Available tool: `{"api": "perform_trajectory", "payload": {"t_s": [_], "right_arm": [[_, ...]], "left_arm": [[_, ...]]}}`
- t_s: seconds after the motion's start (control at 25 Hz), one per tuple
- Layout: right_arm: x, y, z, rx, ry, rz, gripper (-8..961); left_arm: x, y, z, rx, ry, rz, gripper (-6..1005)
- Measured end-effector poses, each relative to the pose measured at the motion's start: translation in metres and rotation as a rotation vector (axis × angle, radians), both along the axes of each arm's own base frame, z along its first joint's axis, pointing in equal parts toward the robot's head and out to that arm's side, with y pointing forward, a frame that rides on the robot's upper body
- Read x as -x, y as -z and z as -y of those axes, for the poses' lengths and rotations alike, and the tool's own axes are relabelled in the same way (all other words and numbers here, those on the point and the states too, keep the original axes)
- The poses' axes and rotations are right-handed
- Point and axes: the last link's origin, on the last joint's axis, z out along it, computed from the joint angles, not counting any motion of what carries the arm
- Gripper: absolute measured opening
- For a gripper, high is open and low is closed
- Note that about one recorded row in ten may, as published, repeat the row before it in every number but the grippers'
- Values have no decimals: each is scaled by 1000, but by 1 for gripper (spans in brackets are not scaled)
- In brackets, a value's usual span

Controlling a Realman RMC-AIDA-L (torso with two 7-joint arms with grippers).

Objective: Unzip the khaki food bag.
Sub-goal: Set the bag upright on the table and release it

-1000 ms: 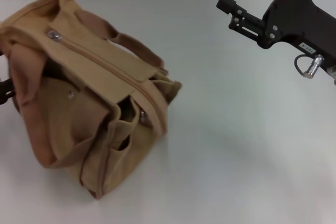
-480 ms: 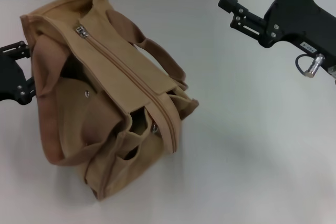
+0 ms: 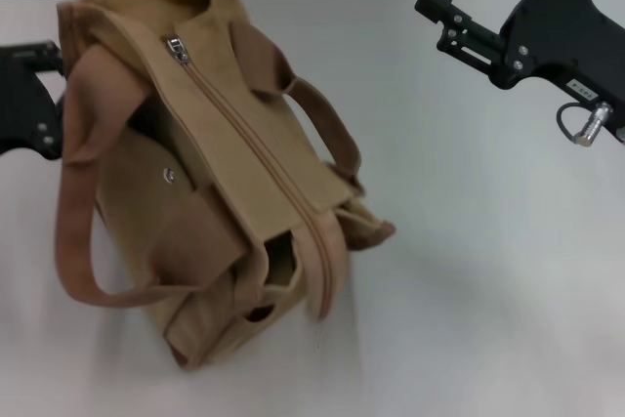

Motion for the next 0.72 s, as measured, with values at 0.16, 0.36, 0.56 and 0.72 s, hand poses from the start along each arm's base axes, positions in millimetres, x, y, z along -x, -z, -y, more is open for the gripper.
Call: {"api": "perform_trajectory", "payload": {"t_s": [0.16, 0.36, 0.56, 0.72], "right_arm": [[-3, -3, 3, 0, 10, -18, 773], [-5, -8, 6, 7, 9, -42, 773], [-15, -33, 2, 149, 93, -161, 773], [-18, -38, -4, 309, 167, -213, 773]], "left_arm": [[-11, -12, 1, -37, 74, 24, 106], [-26, -20, 2, -71, 170, 58, 88], [-41, -12, -1, -86, 300, 10, 88], [-54, -2, -1, -105, 420, -34, 88]]}}
